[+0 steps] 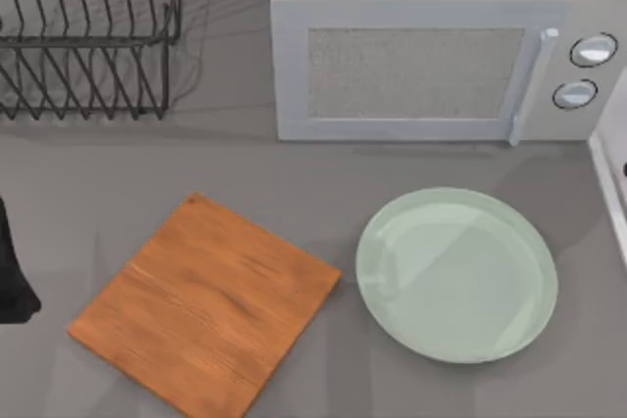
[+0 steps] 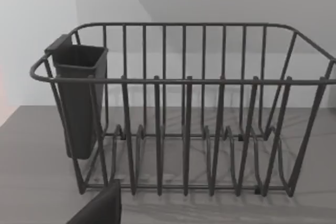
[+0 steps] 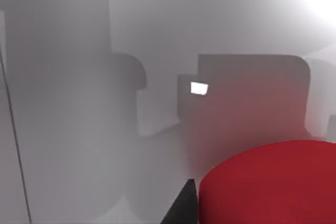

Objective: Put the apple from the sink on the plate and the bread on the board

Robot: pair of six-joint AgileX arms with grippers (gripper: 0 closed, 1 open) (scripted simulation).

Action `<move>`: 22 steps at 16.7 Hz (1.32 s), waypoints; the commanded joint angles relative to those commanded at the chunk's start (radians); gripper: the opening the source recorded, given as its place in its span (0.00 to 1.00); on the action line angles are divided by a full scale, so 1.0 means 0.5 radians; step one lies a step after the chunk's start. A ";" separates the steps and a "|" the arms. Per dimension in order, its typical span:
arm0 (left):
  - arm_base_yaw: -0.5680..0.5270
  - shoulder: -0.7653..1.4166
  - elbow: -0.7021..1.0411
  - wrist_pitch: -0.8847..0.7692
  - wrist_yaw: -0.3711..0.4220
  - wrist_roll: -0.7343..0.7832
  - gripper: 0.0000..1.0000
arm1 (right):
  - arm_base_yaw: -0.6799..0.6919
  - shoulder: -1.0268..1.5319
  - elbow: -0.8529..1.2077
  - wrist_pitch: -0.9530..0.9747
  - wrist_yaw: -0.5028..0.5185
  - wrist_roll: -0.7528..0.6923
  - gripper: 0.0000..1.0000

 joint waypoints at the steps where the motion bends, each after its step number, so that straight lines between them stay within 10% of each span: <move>1: 0.000 0.000 0.000 0.000 0.000 0.000 1.00 | 0.000 0.000 0.000 0.000 0.000 0.000 0.00; 22: 0.000 0.000 0.000 0.000 0.000 0.000 1.00 | 0.012 -0.320 0.334 -0.643 0.000 0.006 0.00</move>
